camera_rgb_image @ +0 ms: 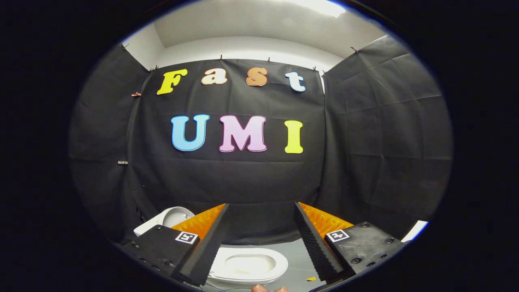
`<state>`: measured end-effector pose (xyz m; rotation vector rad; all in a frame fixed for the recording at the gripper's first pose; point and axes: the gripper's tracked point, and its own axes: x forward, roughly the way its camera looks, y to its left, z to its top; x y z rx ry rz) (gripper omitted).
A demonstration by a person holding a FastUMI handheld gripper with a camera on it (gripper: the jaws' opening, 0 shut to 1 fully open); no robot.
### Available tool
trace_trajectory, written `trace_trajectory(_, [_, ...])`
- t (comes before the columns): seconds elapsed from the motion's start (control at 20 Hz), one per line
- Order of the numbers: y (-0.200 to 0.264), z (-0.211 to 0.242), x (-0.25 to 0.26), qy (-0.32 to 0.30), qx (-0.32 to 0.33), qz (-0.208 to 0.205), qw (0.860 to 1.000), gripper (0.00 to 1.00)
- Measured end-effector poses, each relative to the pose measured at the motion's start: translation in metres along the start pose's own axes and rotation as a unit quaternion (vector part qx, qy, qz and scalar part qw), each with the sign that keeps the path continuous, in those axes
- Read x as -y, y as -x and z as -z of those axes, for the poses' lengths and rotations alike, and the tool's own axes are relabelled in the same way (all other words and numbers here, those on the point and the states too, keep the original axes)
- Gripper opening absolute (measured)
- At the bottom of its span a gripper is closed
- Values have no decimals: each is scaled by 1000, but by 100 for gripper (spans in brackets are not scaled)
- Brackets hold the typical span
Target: Open the toilet lid.
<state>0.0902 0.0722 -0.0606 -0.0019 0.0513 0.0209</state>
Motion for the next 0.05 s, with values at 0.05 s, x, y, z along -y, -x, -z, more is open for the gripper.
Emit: trace_trajectory(0.05, [0, 0, 0, 0, 0, 0, 1000, 99])
